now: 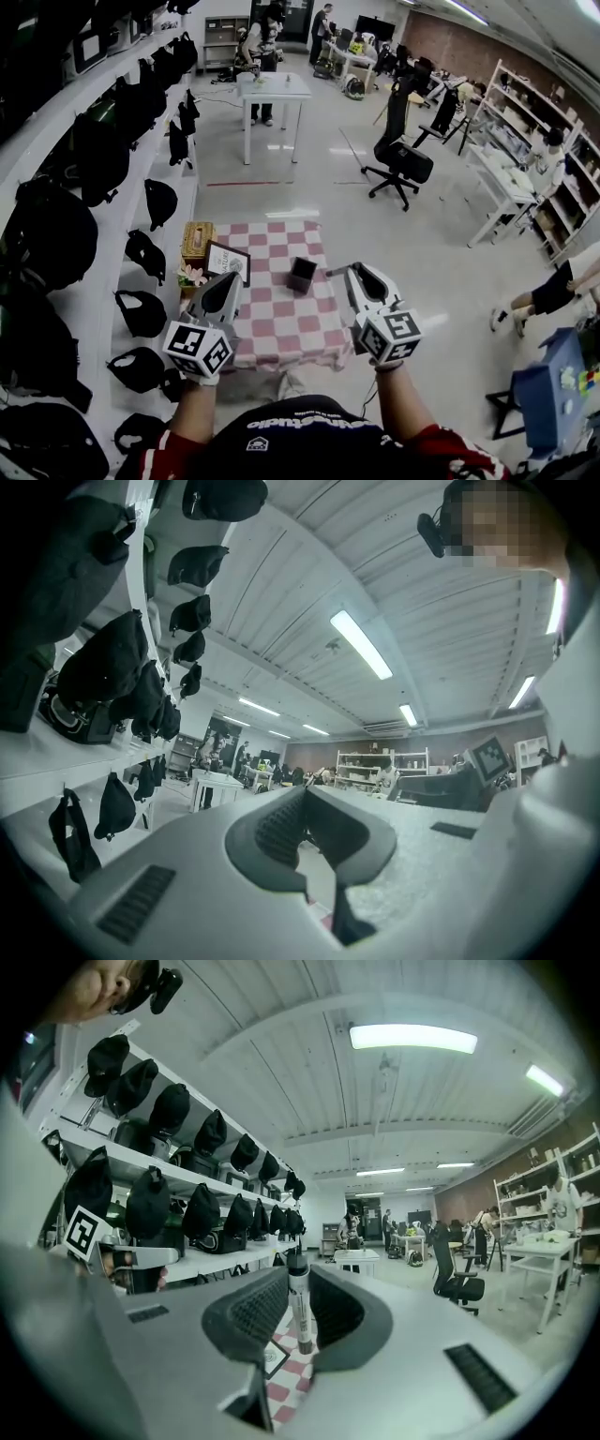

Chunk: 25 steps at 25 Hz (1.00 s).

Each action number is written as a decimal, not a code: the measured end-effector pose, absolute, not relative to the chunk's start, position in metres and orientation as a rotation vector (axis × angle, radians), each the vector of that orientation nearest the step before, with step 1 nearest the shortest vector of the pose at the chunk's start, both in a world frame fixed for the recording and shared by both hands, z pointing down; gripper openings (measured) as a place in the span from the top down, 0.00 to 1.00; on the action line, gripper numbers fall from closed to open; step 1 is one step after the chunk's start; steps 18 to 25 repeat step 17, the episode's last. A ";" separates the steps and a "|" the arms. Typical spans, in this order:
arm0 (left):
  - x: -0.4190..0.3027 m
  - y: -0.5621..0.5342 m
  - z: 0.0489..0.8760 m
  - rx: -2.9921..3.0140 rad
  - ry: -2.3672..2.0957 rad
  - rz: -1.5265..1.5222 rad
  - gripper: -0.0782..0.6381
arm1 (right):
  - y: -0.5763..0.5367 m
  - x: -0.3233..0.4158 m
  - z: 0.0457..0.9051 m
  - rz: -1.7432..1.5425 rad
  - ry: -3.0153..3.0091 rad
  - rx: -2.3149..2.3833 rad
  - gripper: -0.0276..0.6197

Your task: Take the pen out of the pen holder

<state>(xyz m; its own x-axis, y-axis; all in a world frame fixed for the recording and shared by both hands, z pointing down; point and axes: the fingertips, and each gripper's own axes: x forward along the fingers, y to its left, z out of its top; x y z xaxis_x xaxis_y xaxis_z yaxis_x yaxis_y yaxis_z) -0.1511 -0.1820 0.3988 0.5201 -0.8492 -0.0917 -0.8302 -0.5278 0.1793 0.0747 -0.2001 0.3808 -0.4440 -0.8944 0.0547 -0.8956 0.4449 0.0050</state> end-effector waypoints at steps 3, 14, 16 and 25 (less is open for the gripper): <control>-0.152 -0.182 0.397 2.641 -1.466 -0.249 0.88 | -0.201 0.074 0.381 0.041 -2.631 1.625 0.84; -0.145 -0.182 0.390 2.654 -1.451 -0.262 0.88 | -0.202 0.075 0.372 0.018 -2.642 1.619 0.84; -0.144 -0.182 0.390 2.652 -1.451 -0.263 0.88 | -0.202 0.076 0.371 0.011 -2.642 1.619 0.84; -0.144 -0.182 0.389 2.652 -1.452 -0.264 0.88 | -0.202 0.077 0.370 0.007 -2.641 1.619 0.84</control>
